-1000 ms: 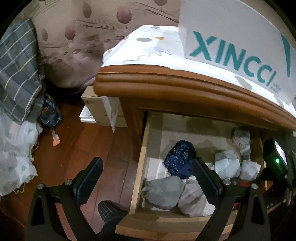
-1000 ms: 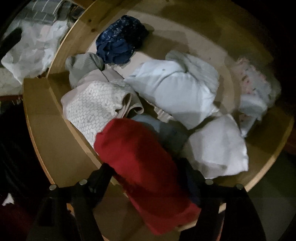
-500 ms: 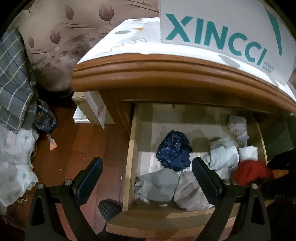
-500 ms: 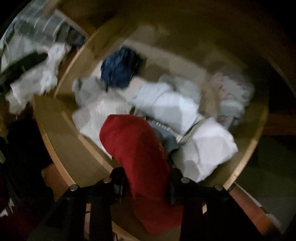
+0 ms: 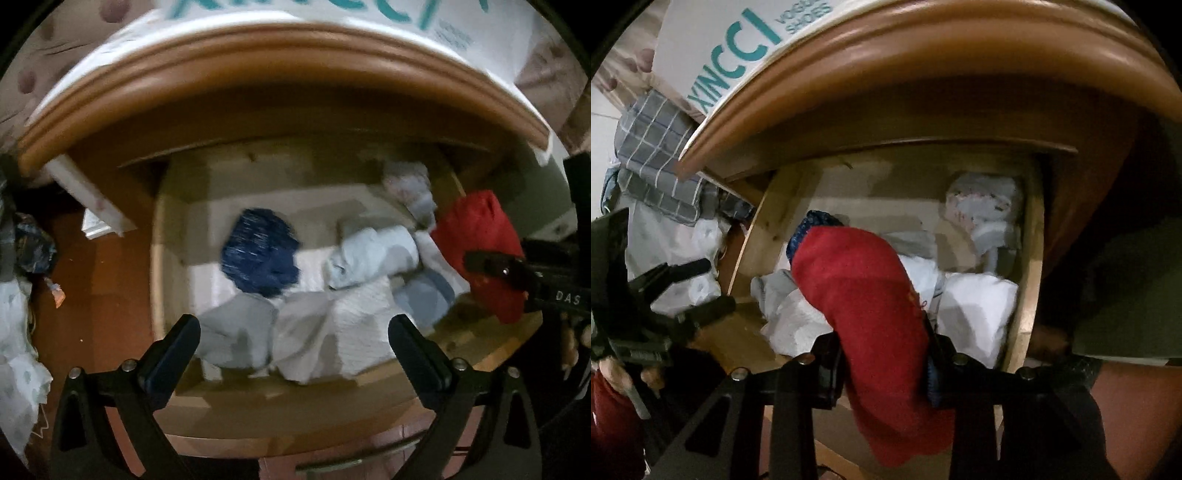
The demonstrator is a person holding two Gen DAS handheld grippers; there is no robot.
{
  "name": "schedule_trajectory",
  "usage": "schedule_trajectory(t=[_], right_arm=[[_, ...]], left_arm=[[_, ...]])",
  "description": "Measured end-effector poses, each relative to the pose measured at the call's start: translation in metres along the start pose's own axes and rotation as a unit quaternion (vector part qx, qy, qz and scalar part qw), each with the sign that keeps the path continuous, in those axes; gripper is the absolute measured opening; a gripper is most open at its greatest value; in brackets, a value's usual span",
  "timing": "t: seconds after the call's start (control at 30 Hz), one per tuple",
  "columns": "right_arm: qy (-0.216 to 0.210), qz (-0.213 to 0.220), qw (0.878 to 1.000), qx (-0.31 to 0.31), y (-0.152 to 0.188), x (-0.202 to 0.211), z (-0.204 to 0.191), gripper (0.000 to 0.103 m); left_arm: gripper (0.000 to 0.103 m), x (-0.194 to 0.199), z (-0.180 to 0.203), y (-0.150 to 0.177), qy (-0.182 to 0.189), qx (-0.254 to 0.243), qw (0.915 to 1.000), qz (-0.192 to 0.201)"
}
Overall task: Take underwear out of drawer
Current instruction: 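Reach the left gripper into the drawer and grasp the grey hexagon-print garment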
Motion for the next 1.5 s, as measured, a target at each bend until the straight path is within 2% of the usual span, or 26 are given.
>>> schedule_trajectory(t=[0.13,0.23,0.37,0.53,0.87,1.1,1.23,1.33,1.5], right_arm=[[-0.008,0.006,1.000,0.001,0.002,0.002,-0.002,0.033],[-0.021,0.011,1.000,-0.009,0.001,0.010,0.004,0.033],[-0.013,0.011,1.000,-0.009,0.002,0.012,0.007,0.033],[-0.008,0.010,1.000,-0.016,0.003,0.013,0.012,0.033],[-0.009,0.028,0.999,-0.030,-0.002,0.023,0.019,0.033],[-0.007,0.029,0.999,-0.036,-0.004,0.024,0.022,0.033],[0.004,0.033,0.999,-0.039,-0.005,0.024,0.024,0.033],[0.010,0.036,0.999,-0.039,-0.005,0.024,0.025,0.033],[0.024,0.052,0.998,-0.038,-0.007,0.028,0.026,0.033]], left_arm=[[0.101,-0.019,0.012,-0.010,0.014,0.005,0.9993,-0.034],[0.101,-0.038,0.020,-0.011,0.035,0.004,0.9964,-0.077],[0.101,-0.058,0.029,-0.013,0.045,0.006,0.9920,-0.118],[0.101,-0.083,0.036,-0.013,0.041,0.010,0.9829,-0.180],[0.101,-0.118,0.037,-0.015,0.041,0.037,0.9674,-0.247],[0.077,-0.126,0.028,-0.011,0.063,0.065,0.9648,-0.247],[0.053,-0.125,0.028,-0.013,0.051,0.064,0.9675,-0.239],[0.043,-0.123,0.029,-0.010,0.035,0.055,0.9703,-0.233],[0.036,-0.114,0.035,-0.009,0.023,0.062,0.9745,-0.214]])
Point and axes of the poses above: each gripper's, at about its wrist camera, not at the fingertips, and x roughly against the way its jaws point, z to its right, y to its underside, the point moved 4 cm from there along -x, roughly the way its jaws point, and after that the axes turned 14 degrees about -x, right-handed, at the moved point
